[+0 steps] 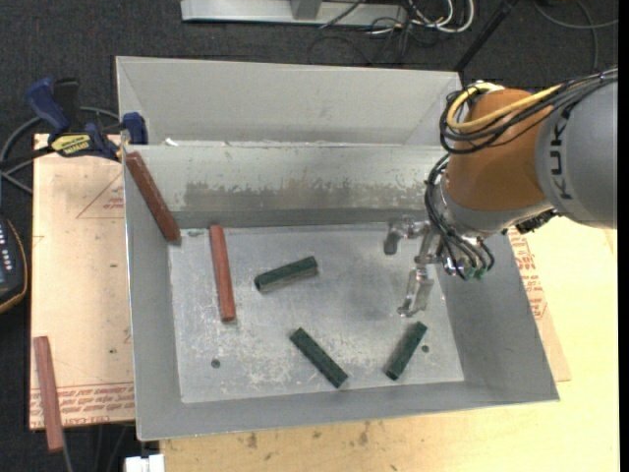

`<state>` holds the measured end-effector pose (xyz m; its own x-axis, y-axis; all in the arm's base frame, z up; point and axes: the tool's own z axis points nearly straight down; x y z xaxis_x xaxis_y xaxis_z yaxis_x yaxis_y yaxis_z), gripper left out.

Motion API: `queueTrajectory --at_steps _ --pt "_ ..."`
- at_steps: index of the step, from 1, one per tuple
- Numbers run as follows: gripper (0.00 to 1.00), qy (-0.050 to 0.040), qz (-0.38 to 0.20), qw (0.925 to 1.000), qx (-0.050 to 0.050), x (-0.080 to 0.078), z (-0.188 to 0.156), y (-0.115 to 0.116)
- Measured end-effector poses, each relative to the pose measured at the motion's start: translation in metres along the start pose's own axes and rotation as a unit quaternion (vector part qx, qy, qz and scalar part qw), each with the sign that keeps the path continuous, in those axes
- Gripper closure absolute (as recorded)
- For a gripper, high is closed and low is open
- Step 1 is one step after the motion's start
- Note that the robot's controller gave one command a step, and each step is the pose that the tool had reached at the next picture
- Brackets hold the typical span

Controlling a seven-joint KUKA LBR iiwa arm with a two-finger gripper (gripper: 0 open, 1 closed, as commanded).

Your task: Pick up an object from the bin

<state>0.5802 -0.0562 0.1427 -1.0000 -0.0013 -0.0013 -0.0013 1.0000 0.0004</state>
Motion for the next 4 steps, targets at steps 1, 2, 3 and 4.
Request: queueTrajectory --at_steps 1,2,3,4 --pt "0.0 -0.0036 -0.112 0.9937 0.001 0.089 0.073 -0.058" --pt "0.0 -0.0016 -0.134 0.9909 -0.001 0.078 0.072 0.001" --pt "1.0 -0.0008 -0.132 0.9913 0.0 0.078 0.072 -0.003" --pt "1.0 -0.0048 -0.171 0.9853 0.001 0.079 -0.067 0.016"
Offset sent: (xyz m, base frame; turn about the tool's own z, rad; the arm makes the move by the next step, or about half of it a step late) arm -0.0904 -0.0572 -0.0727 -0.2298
